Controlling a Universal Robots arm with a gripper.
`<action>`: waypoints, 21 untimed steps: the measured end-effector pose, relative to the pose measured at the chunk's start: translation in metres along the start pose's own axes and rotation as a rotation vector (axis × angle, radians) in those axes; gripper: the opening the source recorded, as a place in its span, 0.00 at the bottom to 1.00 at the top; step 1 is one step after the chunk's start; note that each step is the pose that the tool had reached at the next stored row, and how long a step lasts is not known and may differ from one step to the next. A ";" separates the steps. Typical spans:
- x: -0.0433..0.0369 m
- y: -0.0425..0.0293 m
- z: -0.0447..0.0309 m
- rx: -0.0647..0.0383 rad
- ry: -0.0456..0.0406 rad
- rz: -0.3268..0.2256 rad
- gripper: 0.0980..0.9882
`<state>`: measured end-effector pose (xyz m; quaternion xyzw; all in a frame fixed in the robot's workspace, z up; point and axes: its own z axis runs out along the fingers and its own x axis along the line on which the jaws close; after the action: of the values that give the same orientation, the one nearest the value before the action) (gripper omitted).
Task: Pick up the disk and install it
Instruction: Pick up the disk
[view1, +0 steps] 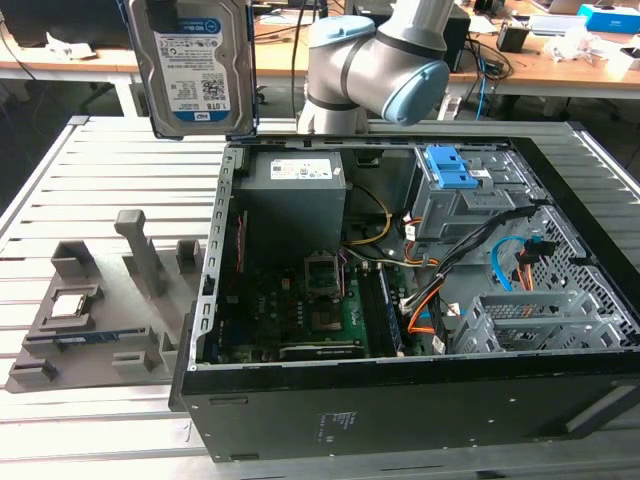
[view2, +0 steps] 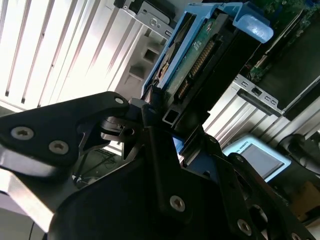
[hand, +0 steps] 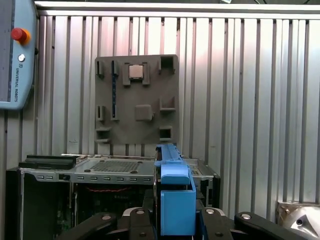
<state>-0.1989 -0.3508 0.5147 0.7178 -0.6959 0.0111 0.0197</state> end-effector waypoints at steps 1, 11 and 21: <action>0.0000 -0.0046 -0.0001 0.000 0.0004 0.000 0.30; 0.0008 -0.0503 -0.0006 0.000 0.0020 0.000 0.30; 0.0042 -0.0682 -0.0008 0.002 -0.0825 -0.001 0.30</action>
<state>-0.1307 -0.3529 0.5148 0.7180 -0.6957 -0.0177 -0.0098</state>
